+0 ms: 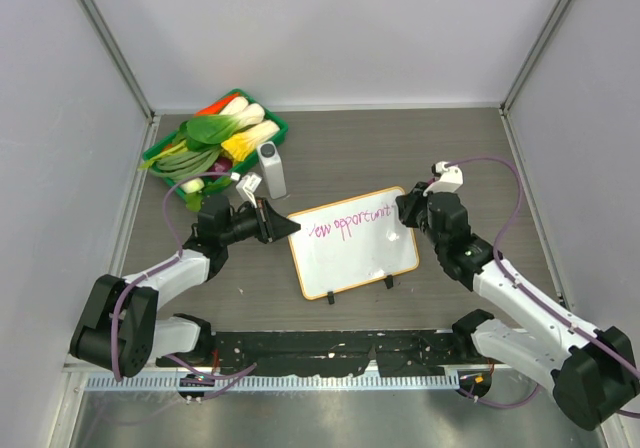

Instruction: Write a sentence on the whiteboard

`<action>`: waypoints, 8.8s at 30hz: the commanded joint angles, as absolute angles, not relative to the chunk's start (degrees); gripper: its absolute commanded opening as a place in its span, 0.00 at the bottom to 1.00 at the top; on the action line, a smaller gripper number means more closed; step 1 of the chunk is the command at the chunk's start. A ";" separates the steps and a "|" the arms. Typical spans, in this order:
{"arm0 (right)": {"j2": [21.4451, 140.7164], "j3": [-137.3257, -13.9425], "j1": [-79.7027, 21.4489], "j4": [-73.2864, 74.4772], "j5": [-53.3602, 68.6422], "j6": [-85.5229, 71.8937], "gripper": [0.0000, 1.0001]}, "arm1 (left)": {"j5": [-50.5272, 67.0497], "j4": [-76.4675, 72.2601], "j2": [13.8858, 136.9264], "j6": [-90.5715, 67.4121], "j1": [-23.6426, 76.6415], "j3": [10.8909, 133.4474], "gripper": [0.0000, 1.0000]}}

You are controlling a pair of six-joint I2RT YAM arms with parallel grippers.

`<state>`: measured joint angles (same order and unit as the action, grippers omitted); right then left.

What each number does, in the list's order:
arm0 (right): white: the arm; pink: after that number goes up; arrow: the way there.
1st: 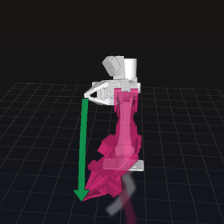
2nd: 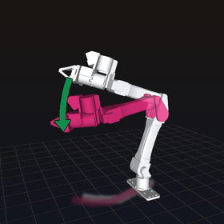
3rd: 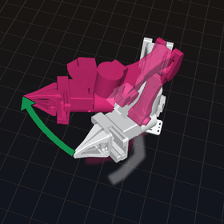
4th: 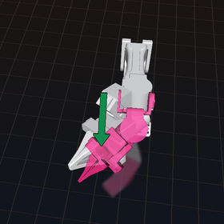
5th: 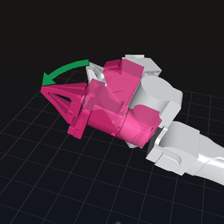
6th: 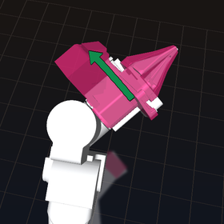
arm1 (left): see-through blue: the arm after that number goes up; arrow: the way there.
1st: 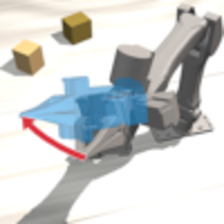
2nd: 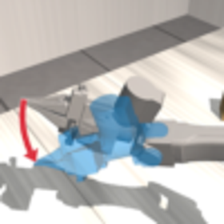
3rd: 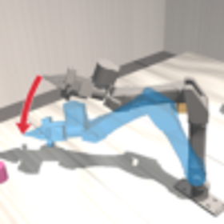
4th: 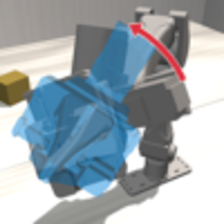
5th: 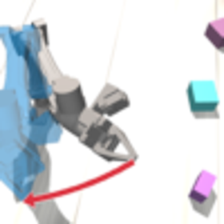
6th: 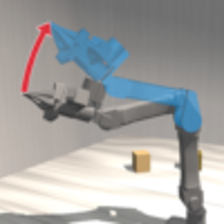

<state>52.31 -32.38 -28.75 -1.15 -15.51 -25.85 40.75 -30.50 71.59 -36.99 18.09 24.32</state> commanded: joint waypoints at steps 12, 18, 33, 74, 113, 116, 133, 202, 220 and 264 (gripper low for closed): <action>53.09 -31.91 -28.56 -0.79 -16.09 -25.58 0.01 | 37.35 -27.69 71.10 -32.17 18.63 24.35 0.00; 51.42 -29.80 -28.56 1.49 -15.56 -26.02 0.01 | 37.44 -27.77 71.45 -32.25 18.54 24.61 0.00; 49.39 -34.09 -28.56 -2.72 -15.56 -26.55 0.01 | 37.35 -27.77 71.28 -32.17 18.54 24.43 0.00; 53.26 -32.43 -28.57 -1.23 -17.23 -25.22 0.01 | 37.18 -27.51 71.28 -32.08 18.54 24.35 0.00; 57.39 -35.33 -28.48 -1.68 -17.23 -24.79 0.01 | 37.35 -27.77 71.72 -32.08 18.54 24.52 0.00; 57.04 -34.72 -28.56 -1.06 -16.70 -24.87 0.01 | 37.44 -27.77 71.63 -32.17 18.54 24.52 0.00; 54.40 -31.47 -28.65 3.34 -16.61 -25.05 0.01 | 37.44 -27.86 71.72 -32.26 18.54 24.43 0.00; 53.96 -33.14 -28.30 3.16 -19.94 -24.43 0.01 | 37.62 -27.95 71.46 -32.26 18.63 24.52 0.00; 54.05 -33.23 -28.30 4.58 -15.74 -25.22 0.01 | 37.53 -27.95 71.37 -32.34 18.63 24.43 0.00; 42.28 -29.80 -30.32 0.35 -5.45 -25.31 0.02 | 37.44 -28.13 72.16 -32.34 18.63 24.43 0.00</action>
<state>42.52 -30.02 -28.95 3.90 -6.87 -25.80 40.60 -29.93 71.35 -36.97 18.33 24.32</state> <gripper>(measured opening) 0.183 0.187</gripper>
